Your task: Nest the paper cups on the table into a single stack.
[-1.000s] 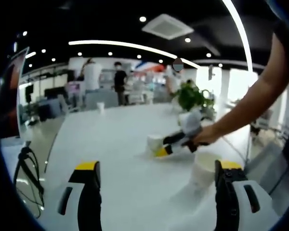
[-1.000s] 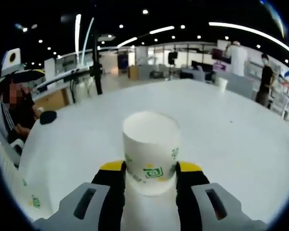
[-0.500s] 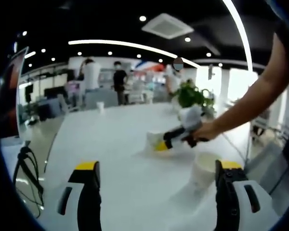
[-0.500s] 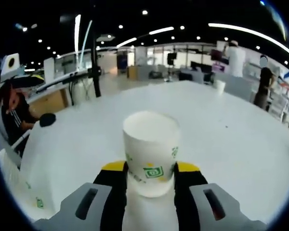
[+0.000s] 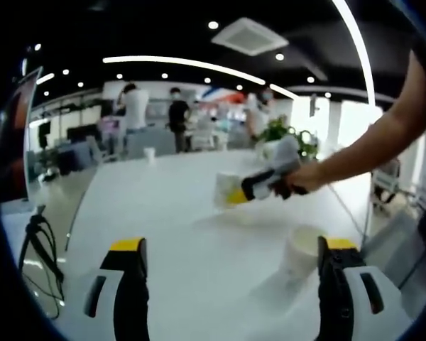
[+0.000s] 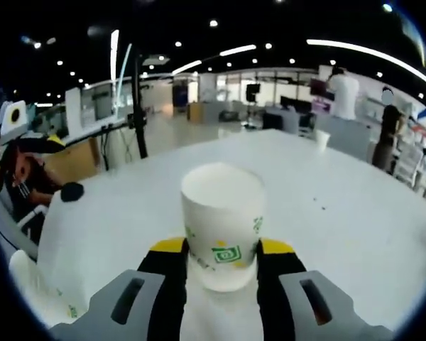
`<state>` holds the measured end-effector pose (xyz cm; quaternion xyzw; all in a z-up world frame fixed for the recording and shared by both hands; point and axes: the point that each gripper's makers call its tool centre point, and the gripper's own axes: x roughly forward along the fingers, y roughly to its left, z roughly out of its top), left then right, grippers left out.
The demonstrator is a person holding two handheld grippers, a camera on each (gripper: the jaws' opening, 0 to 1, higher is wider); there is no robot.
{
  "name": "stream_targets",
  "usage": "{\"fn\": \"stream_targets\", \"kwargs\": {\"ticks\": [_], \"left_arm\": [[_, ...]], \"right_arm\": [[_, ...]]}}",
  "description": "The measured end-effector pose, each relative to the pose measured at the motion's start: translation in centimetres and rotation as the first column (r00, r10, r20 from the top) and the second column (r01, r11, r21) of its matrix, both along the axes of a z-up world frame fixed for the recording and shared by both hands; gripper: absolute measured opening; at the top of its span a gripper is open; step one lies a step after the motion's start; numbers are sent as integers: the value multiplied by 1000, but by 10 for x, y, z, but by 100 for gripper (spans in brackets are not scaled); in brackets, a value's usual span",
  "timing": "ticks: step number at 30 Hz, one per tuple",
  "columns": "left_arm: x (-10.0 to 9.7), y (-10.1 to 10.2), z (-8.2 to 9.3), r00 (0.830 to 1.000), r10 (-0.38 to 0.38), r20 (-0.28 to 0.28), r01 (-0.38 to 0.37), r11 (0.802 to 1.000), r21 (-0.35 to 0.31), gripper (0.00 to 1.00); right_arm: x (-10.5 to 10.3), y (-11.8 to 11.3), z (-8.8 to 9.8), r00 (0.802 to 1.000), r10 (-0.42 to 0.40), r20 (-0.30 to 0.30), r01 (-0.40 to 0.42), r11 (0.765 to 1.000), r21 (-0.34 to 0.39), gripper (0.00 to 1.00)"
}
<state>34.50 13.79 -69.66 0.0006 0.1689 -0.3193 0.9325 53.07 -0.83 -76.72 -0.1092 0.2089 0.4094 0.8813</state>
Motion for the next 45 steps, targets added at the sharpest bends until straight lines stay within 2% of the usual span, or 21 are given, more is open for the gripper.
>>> {"fn": "stream_targets", "kwargs": {"ticks": [10, 24, 33, 43, 45], "left_arm": [[8, -1, 0, 1000, -1, -12, 2, 999, 41, 99], [12, -3, 2, 999, -4, -31, 5, 998, 56, 99], [14, -2, 6, 1000, -4, -28, 5, 999, 53, 98], [13, -5, 7, 999, -5, -36, 6, 999, 43, 98], [13, -7, 7, 999, -7, -35, 9, 999, 42, 97]], "right_arm": [[8, 0, 33, 998, 37, 42, -37, 999, -3, 35], [16, -11, 73, 998, 18, 60, -19, 1000, 11, 34], [10, -13, 79, 998, 25, 60, -25, 1000, 8, 34], [-10, -12, 88, 997, 55, 52, -56, 998, 20, 34], [-17, -10, 90, 998, 63, 30, -65, 997, 46, 34]]}}
